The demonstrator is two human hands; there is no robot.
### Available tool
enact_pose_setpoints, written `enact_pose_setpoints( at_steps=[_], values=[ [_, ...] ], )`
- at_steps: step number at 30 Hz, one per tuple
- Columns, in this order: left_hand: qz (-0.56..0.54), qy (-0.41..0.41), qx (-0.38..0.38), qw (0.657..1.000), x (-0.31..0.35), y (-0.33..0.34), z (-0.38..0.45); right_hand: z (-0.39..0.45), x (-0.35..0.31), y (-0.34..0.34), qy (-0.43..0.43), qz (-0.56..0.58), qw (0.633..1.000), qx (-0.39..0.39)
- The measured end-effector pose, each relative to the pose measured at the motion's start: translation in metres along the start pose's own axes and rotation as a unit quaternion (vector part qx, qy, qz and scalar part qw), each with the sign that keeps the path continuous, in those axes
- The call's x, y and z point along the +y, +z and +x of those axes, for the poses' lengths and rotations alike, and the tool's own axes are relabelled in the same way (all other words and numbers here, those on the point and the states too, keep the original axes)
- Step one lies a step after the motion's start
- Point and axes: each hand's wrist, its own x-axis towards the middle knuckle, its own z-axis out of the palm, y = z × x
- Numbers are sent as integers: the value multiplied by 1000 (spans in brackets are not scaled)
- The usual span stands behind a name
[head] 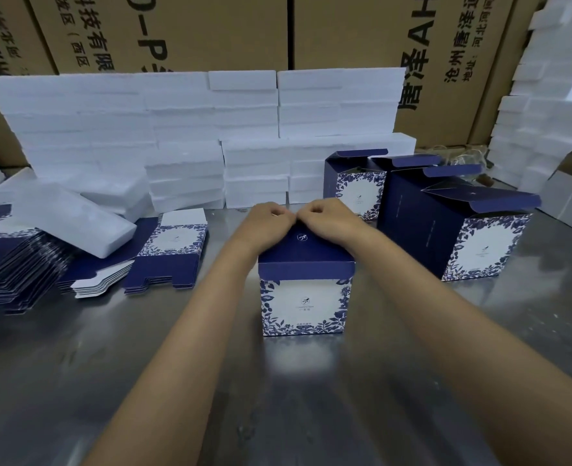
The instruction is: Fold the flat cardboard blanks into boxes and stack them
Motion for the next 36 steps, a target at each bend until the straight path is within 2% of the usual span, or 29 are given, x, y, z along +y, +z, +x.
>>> enact_pose_setpoints(
  at_steps=[5,12,18,20,22,23,25,26,28,32,36],
  values=[
    [-19,-7,28,999,-6,6,5,0,5,2,2,20,1000,0],
    [14,-15,3,1000,-4,5,4,-2,4,1,7,24,1000,-3],
    [20,-39,16,999,-4,5,1,-7,3,1,-5,-24,1000,-3],
    [-9,-36,21,999,-4,5,0,-10,2,0,-14,-49,999,5],
    [-36,-33,35,998,-5,6,-3,-13,1,0,-61,-148,985,62],
    [-18,-16,58,998,-5,5,-4,-16,-1,0,-104,-214,966,102],
    [95,67,139,983,-5,3,-7,-24,-8,1,-191,-297,923,149],
    [136,122,163,970,-5,1,-10,-28,-12,0,-214,-312,913,150],
    [166,185,125,960,-1,-3,-18,-35,-16,-1,-216,-340,905,136],
    [176,185,8,967,-2,-14,-35,-51,-16,-9,-183,-333,918,112],
    [75,163,-85,980,-18,-26,-61,-79,-1,-7,-188,-236,951,61]
  ],
)
